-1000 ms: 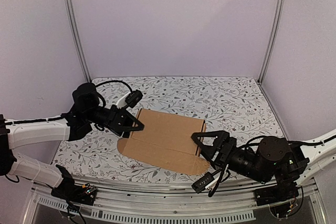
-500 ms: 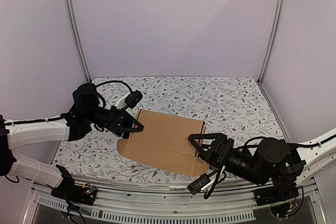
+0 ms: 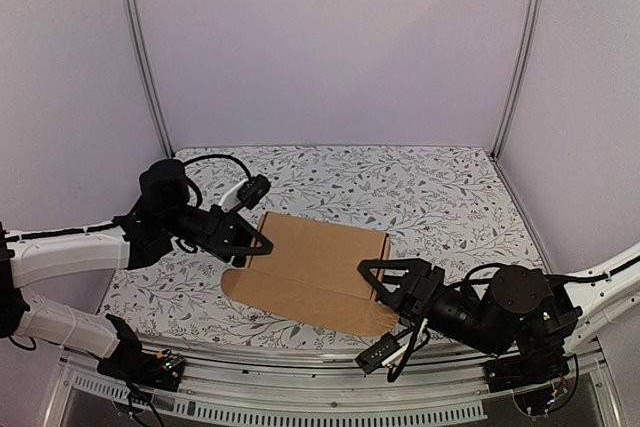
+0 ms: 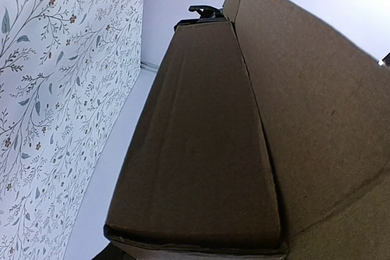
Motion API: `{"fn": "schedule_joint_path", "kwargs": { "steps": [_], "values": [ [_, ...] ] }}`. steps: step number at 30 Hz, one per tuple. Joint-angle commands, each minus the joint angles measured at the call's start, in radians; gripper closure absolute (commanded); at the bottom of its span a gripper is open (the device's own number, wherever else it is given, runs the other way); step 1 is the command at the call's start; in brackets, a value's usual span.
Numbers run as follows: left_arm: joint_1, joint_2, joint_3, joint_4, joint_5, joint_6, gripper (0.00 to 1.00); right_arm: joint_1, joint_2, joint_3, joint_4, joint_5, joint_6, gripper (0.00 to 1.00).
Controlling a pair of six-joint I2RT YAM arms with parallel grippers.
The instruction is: Fold the paper box
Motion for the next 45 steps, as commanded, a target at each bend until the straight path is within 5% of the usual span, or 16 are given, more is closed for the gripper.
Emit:
{"fn": "schedule_joint_path", "kwargs": {
  "steps": [1,3,5,6,9,14,21,34,45],
  "values": [
    [0.002,-0.048,0.030,-0.172,-0.038,0.123,0.36,0.010,-0.004,0.013,0.032,0.036,0.047,0.56],
    [0.001,-0.071,0.042,-0.229,-0.052,0.163,0.29,0.010,-0.012,0.011,0.012,0.046,0.071,0.56],
    [0.004,-0.092,0.049,-0.278,-0.076,0.192,0.04,0.010,-0.020,0.010,-0.011,0.055,0.110,0.57],
    [0.006,-0.102,0.059,-0.330,-0.094,0.231,0.01,0.010,-0.022,0.011,-0.032,0.062,0.134,0.58],
    [0.022,-0.116,0.108,-0.599,-0.175,0.394,0.00,0.011,-0.031,0.027,-0.113,0.082,0.242,0.60],
    [0.052,-0.166,0.164,-0.823,-0.439,0.520,0.01,0.011,-0.038,0.050,-0.256,0.105,0.434,0.62],
    [0.055,-0.278,0.181,-0.904,-0.667,0.584,0.00,-0.011,-0.056,0.097,-0.502,0.047,0.813,0.59],
    [0.055,-0.345,0.131,-0.859,-0.720,0.604,0.00,-0.388,-0.050,0.125,-0.622,-0.695,1.425,0.61],
    [0.049,-0.321,0.077,-0.764,-0.698,0.557,0.00,-0.587,0.017,0.033,-0.376,-1.148,1.662,0.60]
  ]
}}
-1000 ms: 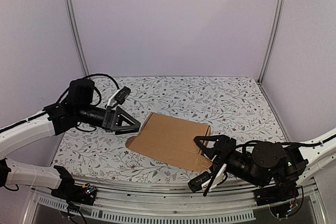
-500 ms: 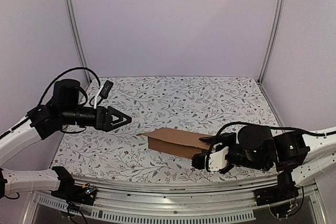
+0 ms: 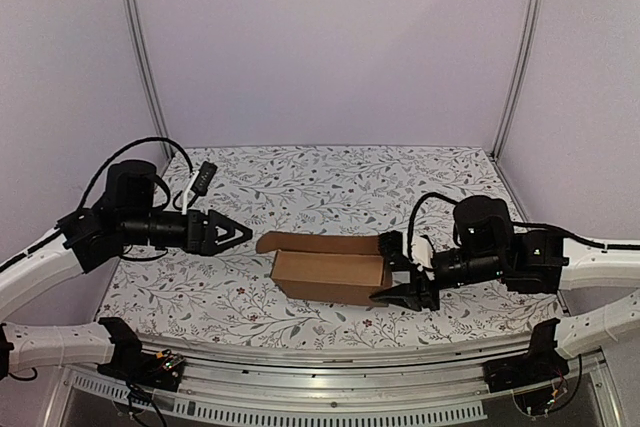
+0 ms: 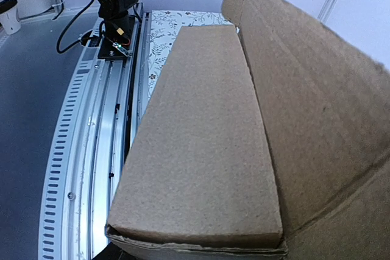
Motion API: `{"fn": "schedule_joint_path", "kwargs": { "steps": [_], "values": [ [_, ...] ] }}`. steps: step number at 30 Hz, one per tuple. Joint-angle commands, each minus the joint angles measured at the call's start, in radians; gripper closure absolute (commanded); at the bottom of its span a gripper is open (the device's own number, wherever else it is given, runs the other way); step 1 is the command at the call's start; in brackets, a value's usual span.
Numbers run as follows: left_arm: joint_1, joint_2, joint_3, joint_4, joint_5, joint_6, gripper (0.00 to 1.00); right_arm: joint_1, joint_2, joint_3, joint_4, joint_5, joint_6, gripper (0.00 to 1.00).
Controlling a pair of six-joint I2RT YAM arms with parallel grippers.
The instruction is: Fold the paper box
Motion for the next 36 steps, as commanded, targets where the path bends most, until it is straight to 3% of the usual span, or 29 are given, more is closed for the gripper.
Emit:
{"fn": "schedule_joint_path", "kwargs": {
  "steps": [1,10,27,30,36],
  "values": [
    [-0.001,0.024,-0.018,0.055,-0.004,-0.010,0.00,-0.047,0.049,-0.031,0.129,-0.238,0.132,0.61],
    [-0.065,0.044,-0.013,0.044,-0.112,0.024,0.01,-0.074,0.169,-0.047,0.264,-0.309,0.187,0.62],
    [-0.196,0.094,0.026,0.008,-0.165,-0.017,0.03,-0.078,0.220,-0.094,0.335,-0.200,0.202,0.65],
    [-0.201,0.097,0.037,-0.028,-0.179,-0.021,0.09,-0.077,0.219,-0.099,0.338,-0.190,0.199,0.65],
    [-0.212,0.110,0.050,-0.051,-0.177,-0.026,0.34,-0.078,0.216,-0.102,0.343,-0.181,0.199,0.65]
  ]
}}
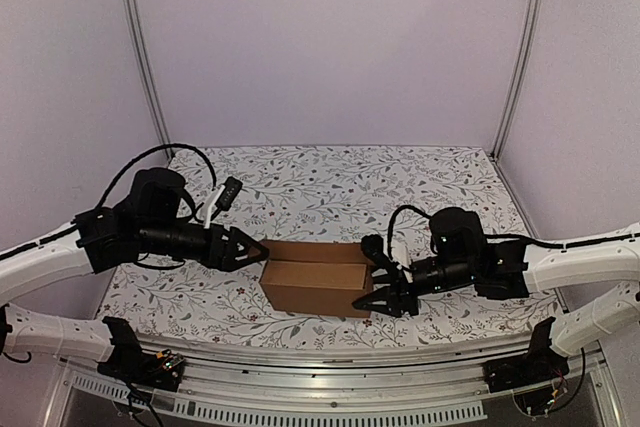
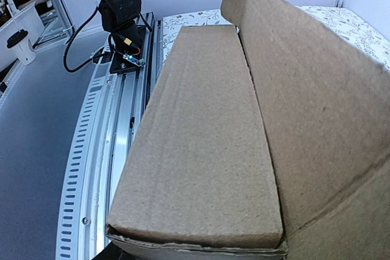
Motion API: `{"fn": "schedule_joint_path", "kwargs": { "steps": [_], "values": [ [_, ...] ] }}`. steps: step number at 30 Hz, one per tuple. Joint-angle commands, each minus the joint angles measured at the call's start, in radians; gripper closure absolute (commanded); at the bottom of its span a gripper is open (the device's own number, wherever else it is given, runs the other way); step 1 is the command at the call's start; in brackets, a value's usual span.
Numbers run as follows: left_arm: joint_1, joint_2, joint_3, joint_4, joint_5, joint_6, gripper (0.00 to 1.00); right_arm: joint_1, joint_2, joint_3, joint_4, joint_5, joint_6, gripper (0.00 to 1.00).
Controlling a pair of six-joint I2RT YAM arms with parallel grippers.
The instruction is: Fold the paper box
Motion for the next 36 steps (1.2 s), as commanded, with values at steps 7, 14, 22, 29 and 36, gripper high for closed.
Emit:
{"fn": "schedule_joint_path", "kwargs": {
  "steps": [7,14,22,29,36],
  "values": [
    [-0.029,0.026,0.048,-0.108,-0.067,0.026,0.46,-0.006,-0.007,-0.021,0.030,0.022,0.008,0.66],
    [-0.032,0.026,0.062,-0.120,-0.050,0.029,0.68,-0.006,-0.017,-0.026,0.033,0.030,0.013,0.66],
    [-0.035,0.042,0.054,-0.116,-0.043,0.024,0.79,-0.005,-0.022,-0.026,0.039,0.034,0.019,0.66],
    [-0.037,0.065,0.053,-0.116,-0.063,0.032,0.75,-0.006,-0.030,-0.026,0.041,0.029,0.027,0.66],
    [-0.037,0.071,0.061,-0.110,-0.063,0.035,0.82,-0.005,-0.040,-0.034,0.044,0.030,0.030,0.66]
  ]
}}
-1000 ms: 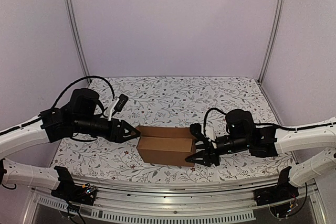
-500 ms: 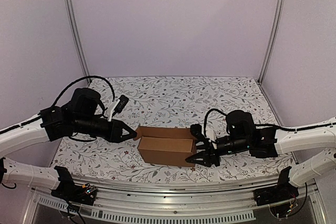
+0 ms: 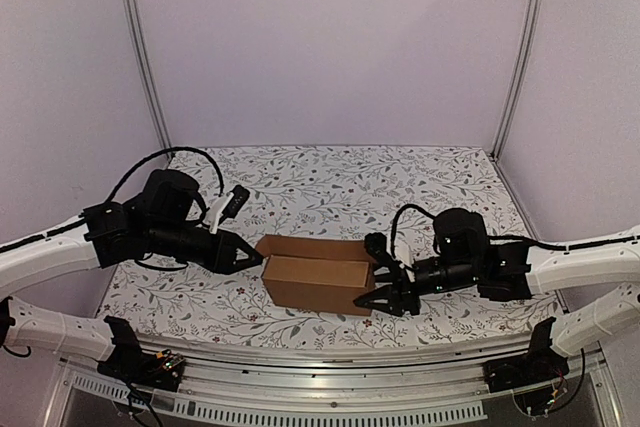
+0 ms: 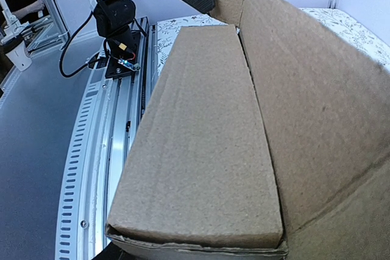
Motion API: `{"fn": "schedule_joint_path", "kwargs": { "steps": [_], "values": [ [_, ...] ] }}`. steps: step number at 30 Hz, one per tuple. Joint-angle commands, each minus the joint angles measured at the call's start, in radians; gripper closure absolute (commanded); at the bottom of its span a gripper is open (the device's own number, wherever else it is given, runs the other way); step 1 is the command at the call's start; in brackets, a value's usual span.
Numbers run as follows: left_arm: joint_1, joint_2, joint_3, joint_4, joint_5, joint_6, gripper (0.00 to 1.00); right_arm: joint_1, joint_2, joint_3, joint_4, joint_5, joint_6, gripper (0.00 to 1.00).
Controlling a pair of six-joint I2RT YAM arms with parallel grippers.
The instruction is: Fold the paper box
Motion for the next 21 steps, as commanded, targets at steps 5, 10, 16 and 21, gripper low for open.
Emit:
{"fn": "schedule_joint_path", "kwargs": {
  "steps": [5,10,16,21],
  "values": [
    [-0.015,0.015,0.031,0.010,0.004,0.005,0.91,-0.005,-0.017,-0.021,0.032,0.011,0.012,0.66],
    [-0.016,0.043,0.052,0.011,0.020,-0.001,1.00,-0.005,-0.015,-0.033,0.042,0.036,0.008,0.67],
    [-0.027,0.069,0.047,0.037,0.032,-0.023,1.00,0.005,-0.004,-0.052,0.092,0.087,0.029,0.68],
    [-0.031,0.073,0.050,0.052,0.036,-0.034,1.00,0.020,0.030,-0.058,0.124,0.117,0.029,0.69]
  ]
}}
